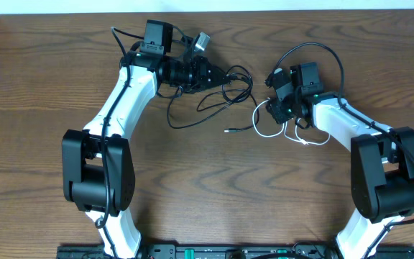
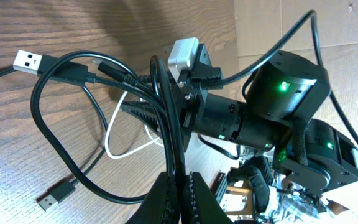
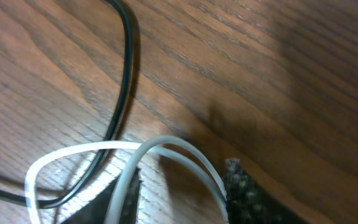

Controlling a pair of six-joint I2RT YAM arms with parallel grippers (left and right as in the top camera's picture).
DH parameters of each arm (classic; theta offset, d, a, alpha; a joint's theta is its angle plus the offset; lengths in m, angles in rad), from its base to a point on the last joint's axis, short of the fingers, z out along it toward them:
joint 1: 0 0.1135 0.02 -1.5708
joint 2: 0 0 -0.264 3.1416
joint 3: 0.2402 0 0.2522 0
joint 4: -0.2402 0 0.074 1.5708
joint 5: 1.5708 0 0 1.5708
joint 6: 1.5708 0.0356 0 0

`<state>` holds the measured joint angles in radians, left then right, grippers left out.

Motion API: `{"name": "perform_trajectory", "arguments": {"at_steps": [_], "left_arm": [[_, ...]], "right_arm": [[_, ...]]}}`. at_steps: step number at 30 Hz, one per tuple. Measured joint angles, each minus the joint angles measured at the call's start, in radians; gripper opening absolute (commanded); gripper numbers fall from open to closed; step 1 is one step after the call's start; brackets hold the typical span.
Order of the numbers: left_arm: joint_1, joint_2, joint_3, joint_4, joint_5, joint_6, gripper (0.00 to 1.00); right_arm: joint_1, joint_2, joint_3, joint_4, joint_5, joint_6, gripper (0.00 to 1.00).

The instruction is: Untangle cables

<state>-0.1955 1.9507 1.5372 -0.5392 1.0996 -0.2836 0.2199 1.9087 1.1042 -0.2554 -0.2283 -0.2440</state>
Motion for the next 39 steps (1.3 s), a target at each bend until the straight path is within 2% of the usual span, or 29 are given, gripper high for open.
{"name": "perform_trajectory", "arguments": {"at_steps": [3,5,8,13,20,28,33,36,39], "left_arm": [[0.0,0.0,0.0,-0.001,0.0,0.0,0.08],[-0.001,0.0,0.0,-0.001,0.0,0.0,0.07],[-0.001,0.0,0.0,-0.002,0.0,0.0,0.08],[-0.001,0.0,0.0,-0.002,0.0,0.0,0.07],[-0.001,0.0,0.0,-0.003,0.0,0.0,0.07],[-0.001,0.0,0.0,-0.002,0.0,0.0,0.07],[-0.001,0.0,0.0,-0.002,-0.002,0.0,0.08],[-0.001,0.0,0.0,-0.003,-0.003,0.0,0.07],[-0.001,0.0,0.0,0.0,-0.003,0.0,0.08]], "right_arm": [[-0.002,0.0,-0.001,0.016,0.0,0.018,0.05],[-0.003,0.0,-0.001,0.014,-0.002,0.054,0.01],[-0.009,0.0,-0.001,-0.003,-0.009,0.108,0.01],[-0.023,-0.048,0.0,-0.124,-0.027,0.221,0.01],[-0.045,-0.266,0.01,-0.362,0.061,0.386,0.01],[-0.206,-0.324,0.048,-0.364,0.109,0.431,0.01],[-0.318,-0.304,0.296,-0.431,0.086,0.417,0.01],[-0.355,-0.233,0.572,-0.555,0.083,0.388,0.01],[-0.383,-0.085,0.938,-0.735,0.086,0.352,0.01]]}}
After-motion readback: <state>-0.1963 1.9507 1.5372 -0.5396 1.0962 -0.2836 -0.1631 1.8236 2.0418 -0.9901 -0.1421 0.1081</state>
